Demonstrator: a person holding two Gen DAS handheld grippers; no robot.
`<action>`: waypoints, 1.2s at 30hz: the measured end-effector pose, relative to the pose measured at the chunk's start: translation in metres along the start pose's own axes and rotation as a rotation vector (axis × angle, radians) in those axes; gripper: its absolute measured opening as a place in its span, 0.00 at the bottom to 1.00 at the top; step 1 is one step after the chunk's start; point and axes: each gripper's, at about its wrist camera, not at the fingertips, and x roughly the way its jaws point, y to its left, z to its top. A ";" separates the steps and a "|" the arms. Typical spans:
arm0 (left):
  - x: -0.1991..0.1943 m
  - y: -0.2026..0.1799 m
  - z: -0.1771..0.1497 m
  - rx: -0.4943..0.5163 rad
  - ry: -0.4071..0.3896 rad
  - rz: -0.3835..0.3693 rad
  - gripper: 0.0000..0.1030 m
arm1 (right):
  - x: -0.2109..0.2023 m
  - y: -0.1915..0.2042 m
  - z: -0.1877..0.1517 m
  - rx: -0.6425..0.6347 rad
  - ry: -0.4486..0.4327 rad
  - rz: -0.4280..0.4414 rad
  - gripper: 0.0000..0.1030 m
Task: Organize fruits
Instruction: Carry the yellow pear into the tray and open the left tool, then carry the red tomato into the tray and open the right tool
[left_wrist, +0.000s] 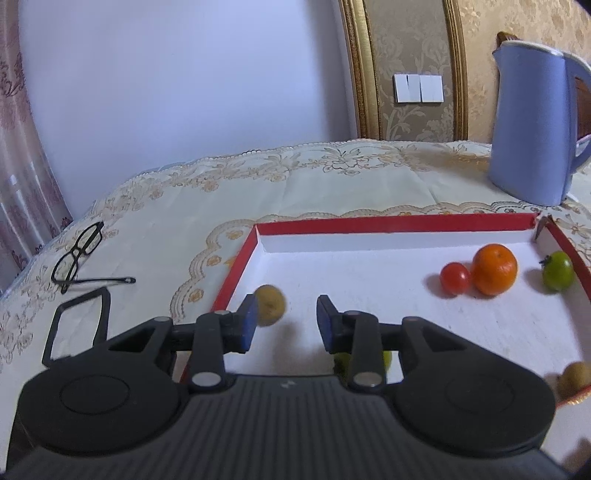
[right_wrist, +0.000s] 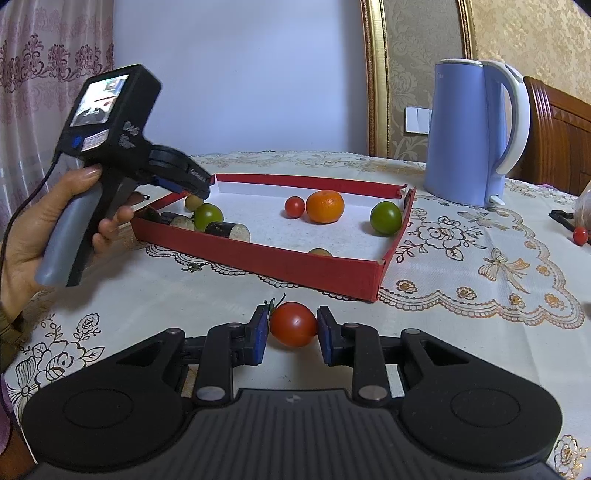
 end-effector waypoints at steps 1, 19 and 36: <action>-0.003 0.002 -0.003 -0.010 -0.001 -0.006 0.32 | -0.001 0.000 0.000 -0.001 -0.004 -0.003 0.27; -0.062 0.034 -0.064 -0.119 -0.067 -0.033 0.56 | -0.008 0.013 0.005 -0.039 -0.044 -0.014 0.27; -0.071 0.045 -0.076 -0.136 -0.108 -0.012 0.94 | -0.008 0.025 0.047 -0.060 -0.140 -0.038 0.27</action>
